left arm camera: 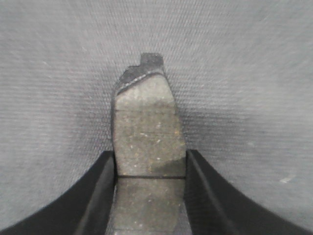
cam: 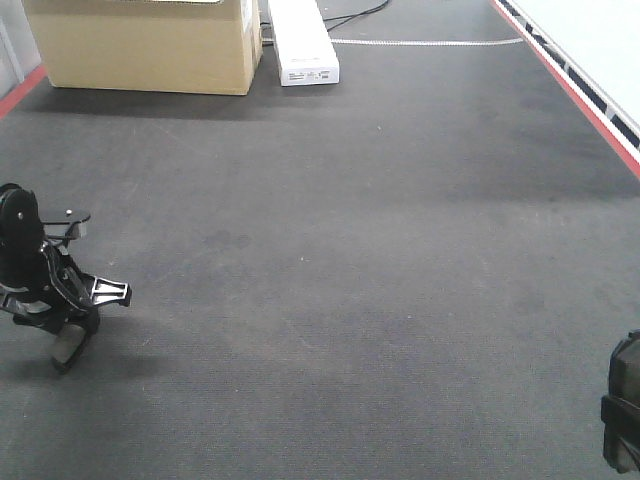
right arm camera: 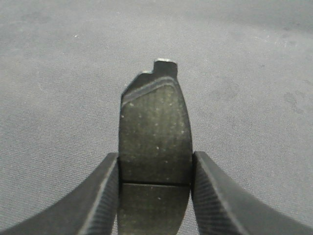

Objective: Move and align brake pads A on conveyor
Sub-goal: 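Lower the left gripper with its brake pad onto the belt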

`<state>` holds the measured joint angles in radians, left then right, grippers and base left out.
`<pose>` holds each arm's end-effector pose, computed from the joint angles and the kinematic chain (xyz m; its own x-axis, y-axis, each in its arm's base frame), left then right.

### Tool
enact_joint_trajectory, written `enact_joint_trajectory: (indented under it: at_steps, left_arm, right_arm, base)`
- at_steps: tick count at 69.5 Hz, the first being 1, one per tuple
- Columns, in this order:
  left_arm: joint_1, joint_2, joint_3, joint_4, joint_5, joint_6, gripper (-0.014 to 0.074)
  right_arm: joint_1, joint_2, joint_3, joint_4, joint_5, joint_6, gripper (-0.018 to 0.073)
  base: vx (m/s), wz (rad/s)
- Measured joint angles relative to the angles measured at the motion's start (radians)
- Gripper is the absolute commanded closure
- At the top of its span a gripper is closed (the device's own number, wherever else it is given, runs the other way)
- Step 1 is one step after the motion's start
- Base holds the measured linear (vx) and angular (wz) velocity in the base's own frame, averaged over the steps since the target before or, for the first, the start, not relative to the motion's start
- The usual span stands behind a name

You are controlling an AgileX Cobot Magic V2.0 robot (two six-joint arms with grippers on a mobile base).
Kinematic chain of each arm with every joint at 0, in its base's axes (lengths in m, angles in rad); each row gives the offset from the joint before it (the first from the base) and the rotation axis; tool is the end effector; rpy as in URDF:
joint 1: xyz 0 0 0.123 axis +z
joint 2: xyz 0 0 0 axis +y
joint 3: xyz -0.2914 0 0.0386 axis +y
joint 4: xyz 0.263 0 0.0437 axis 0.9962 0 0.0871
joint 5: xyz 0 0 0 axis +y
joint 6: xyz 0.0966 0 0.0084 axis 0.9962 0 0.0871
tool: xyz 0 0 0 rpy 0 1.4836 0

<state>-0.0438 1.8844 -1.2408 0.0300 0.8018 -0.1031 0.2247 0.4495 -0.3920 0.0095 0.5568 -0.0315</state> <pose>0.3834 -0.0147 0.1707 -0.9764 -0.0394 -0.2122 -0.0411 0.9991 0.0036 0.1005 0.0235 0.2641 -0.4849 -0.1349 -0.8641 -0.2385 0.9710 -0.0177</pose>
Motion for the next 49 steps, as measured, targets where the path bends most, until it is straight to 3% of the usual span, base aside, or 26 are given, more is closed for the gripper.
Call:
enact_joint_trajectory:
  at_steps: [19, 29, 38, 49]
  left_arm:
    - [0.0, 0.033, 0.0, -0.001, -0.003, 0.01, 0.0596]
    - [0.0, 0.033, 0.0, -0.001, -0.004, 0.012, 0.055]
    - [0.0, 0.033, 0.0, -0.001, -0.004, 0.014, 0.0434]
    - [0.0, 0.033, -0.002, -0.001, -0.001, 0.046, 0.0195]
  right_arm:
    - [0.0, 0.0, 0.0, 0.0, 0.0, 0.0, 0.0566]
    - [0.0, 0.0, 0.0, 0.0, 0.0, 0.0, 0.0566]
    - [0.0, 0.0, 0.0, 0.0, 0.0, 0.0, 0.0566]
    - [0.0, 0.0, 0.0, 0.0, 0.0, 0.0, 0.0566]
  base:
    - [0.0, 0.0]
    - [0.0, 0.0]
    - [0.0, 0.0]
    - [0.0, 0.0]
